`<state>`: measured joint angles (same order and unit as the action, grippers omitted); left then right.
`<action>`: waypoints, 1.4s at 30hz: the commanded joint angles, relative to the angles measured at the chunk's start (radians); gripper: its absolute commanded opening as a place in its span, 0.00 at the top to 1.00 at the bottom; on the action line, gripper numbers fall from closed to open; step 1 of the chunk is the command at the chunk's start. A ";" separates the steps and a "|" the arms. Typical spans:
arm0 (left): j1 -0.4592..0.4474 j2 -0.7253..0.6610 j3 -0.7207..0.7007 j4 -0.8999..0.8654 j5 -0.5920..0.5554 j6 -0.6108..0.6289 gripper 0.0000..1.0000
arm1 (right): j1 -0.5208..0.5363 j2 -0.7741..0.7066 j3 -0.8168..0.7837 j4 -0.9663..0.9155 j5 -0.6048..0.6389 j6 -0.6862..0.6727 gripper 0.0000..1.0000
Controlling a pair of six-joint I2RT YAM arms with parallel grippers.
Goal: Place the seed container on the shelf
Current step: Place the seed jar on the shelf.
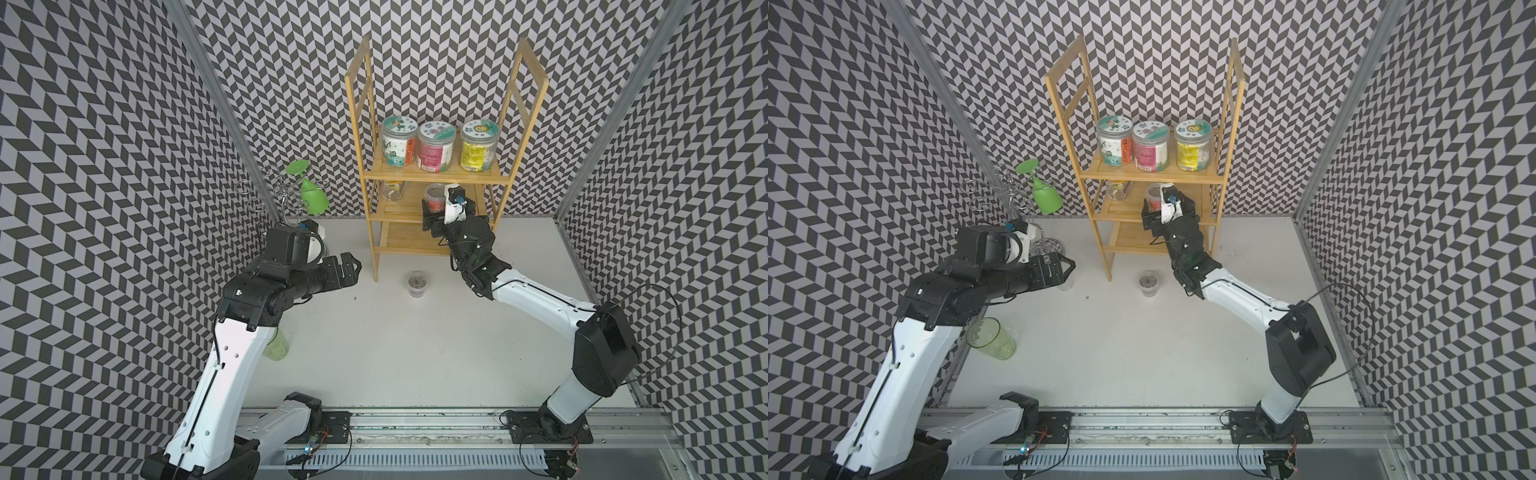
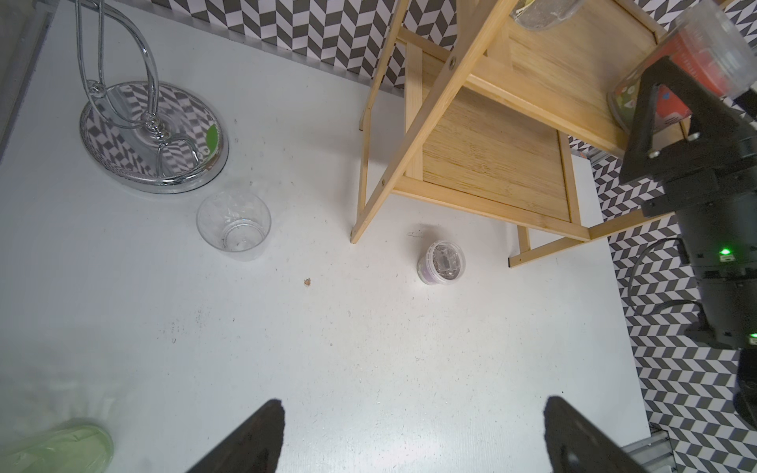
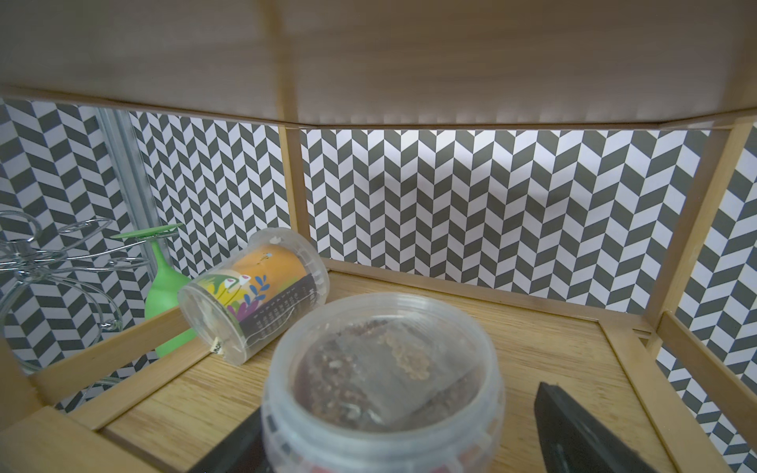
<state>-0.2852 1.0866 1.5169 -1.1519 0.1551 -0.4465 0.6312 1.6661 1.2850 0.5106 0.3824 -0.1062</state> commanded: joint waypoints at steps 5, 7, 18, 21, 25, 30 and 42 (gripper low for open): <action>0.008 0.001 0.016 0.019 0.002 -0.002 0.00 | -0.010 -0.054 -0.070 -0.034 -0.026 0.018 0.04; 0.007 0.003 0.016 0.018 0.000 -0.002 0.00 | -0.010 -0.070 -0.085 -0.035 -0.038 0.012 0.04; 0.007 0.005 0.012 0.016 -0.004 -0.005 0.00 | -0.010 -0.145 -0.145 -0.068 -0.077 -0.008 0.00; 0.007 0.001 0.012 0.013 -0.012 -0.002 0.00 | -0.009 -0.173 -0.159 -0.087 -0.092 0.002 0.07; 0.007 -0.001 0.012 0.013 -0.014 0.000 0.00 | -0.009 -0.192 -0.158 -0.116 -0.124 0.005 0.21; 0.007 -0.002 0.011 0.018 -0.012 0.000 0.00 | -0.013 -0.187 -0.136 -0.129 -0.152 0.002 0.33; 0.007 -0.002 0.014 0.016 -0.021 0.001 0.00 | -0.033 -0.142 -0.072 -0.140 -0.195 0.009 0.52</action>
<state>-0.2852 1.0946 1.5169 -1.1522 0.1452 -0.4465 0.6048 1.5085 1.1721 0.3584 0.2146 -0.1062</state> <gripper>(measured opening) 0.995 0.490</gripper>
